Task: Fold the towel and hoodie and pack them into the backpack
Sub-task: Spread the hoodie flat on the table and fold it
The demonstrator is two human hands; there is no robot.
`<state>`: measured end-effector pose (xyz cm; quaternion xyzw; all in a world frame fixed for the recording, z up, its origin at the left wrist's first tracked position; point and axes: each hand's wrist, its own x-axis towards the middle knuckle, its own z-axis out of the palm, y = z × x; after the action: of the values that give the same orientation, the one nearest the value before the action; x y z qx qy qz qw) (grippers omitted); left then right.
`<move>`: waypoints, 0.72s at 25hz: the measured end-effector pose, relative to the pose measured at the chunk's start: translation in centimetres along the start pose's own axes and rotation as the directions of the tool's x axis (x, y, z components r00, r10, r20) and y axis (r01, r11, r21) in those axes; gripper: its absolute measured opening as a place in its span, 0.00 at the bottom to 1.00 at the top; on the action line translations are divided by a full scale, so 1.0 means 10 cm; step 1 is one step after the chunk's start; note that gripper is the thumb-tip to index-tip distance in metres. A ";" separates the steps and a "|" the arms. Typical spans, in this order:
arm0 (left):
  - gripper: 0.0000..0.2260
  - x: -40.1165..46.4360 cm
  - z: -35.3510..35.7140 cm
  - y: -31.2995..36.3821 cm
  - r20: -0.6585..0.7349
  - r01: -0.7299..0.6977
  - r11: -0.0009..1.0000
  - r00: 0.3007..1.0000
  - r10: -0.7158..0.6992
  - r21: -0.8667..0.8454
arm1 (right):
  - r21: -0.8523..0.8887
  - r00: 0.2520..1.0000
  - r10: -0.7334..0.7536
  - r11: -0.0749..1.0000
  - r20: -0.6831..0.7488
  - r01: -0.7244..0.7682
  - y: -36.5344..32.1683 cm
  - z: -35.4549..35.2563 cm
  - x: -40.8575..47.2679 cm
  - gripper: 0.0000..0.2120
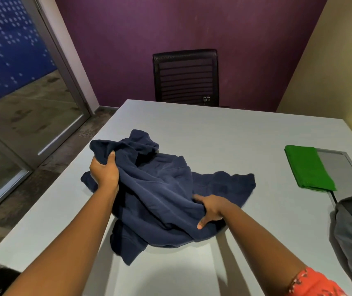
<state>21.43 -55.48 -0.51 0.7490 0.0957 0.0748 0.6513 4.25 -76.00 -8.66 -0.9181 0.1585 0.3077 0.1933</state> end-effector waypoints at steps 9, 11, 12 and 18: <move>0.08 0.40 0.46 0.95 0.174 0.095 0.936 0.984 -0.038 -0.338 | 0.379 0.592 0.331 0.924 -0.735 -0.046 0.08 -1.08 -0.36 0.13; 0.05 0.32 0.65 1.41 0.254 0.006 0.896 0.960 0.119 -0.443 | 0.534 0.411 0.475 0.845 -0.778 0.035 0.10 -1.30 -0.48 0.14; 0.07 0.24 0.72 1.64 0.288 -0.028 0.862 0.937 0.200 -0.506 | 0.591 0.324 0.539 0.803 -0.777 0.083 0.12 -1.36 -0.53 0.15; 0.04 -0.17 0.94 2.06 0.429 -0.075 0.806 0.816 0.388 -0.587 | 0.649 -0.127 0.668 0.743 -0.733 0.163 0.38 -1.47 -0.80 0.20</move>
<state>22.99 -67.65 18.64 0.5290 -0.2089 -0.0281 0.8220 4.02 -84.59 6.13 -0.6776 0.5174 -0.4827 0.2004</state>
